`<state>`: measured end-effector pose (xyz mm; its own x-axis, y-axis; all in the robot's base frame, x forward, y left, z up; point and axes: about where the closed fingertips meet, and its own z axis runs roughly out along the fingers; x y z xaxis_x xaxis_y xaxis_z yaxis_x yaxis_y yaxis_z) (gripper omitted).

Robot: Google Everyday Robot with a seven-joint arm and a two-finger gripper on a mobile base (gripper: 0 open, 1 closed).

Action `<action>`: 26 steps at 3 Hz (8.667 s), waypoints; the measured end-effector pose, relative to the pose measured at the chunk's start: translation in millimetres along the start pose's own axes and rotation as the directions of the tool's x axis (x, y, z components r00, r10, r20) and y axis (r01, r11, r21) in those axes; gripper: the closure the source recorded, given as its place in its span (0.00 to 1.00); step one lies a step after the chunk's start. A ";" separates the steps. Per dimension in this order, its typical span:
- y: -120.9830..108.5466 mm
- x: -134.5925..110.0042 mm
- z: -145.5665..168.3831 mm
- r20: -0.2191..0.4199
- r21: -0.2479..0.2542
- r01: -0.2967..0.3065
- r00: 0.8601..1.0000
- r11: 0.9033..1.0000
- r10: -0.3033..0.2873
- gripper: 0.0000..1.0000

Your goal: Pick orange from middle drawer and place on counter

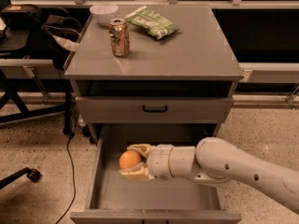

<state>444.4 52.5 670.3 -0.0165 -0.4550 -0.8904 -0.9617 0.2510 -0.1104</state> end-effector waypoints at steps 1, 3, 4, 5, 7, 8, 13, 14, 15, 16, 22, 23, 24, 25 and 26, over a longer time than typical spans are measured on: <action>0.4 -4.5 3.8 0.003 -0.009 0.003 1.000 1.000 -0.003 1.00; -9.3 -87.9 -15.2 0.060 -0.046 0.103 0.993 0.994 -0.100 1.00; -13.0 -123.2 -24.5 0.093 -0.059 0.164 0.983 0.985 -0.158 1.00; -18.4 -168.2 -40.0 0.153 -0.033 0.217 0.966 0.976 -0.210 1.00; -46.0 -216.8 -43.9 0.168 0.098 0.237 0.954 0.967 -0.250 1.00; -72.6 -229.2 -35.2 0.147 0.198 0.196 0.963 0.960 -0.227 1.00; -160.4 -243.0 -52.2 0.094 0.287 0.270 0.947 0.919 -0.307 1.00; -183.9 -235.6 -51.9 0.065 0.293 0.275 0.950 0.916 -0.306 1.00; -201.9 -228.3 -51.0 0.042 0.308 0.273 0.953 0.911 -0.300 1.00; -214.8 -221.7 -48.6 0.030 0.326 0.265 0.956 0.907 -0.290 1.00; -253.9 -223.1 -35.5 0.018 0.382 0.288 0.948 0.878 -0.319 1.00; -266.7 -229.9 -37.7 -0.003 0.401 0.319 0.938 0.859 -0.347 1.00; -279.5 -228.0 -40.0 -0.038 0.421 0.333 0.936 0.844 -0.350 1.00; -293.4 -219.5 -42.1 -0.074 0.443 0.331 0.940 0.833 -0.335 1.00; -311.5 -205.4 -42.7 -0.113 0.476 0.318 0.947 0.820 -0.302 1.00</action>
Offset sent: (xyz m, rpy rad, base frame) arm 0.0109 0.0191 0.0709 0.0236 -0.0692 0.0488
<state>735.6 31.3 906.5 0.2435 -0.6026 -0.7599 -0.6632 0.4683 -0.5839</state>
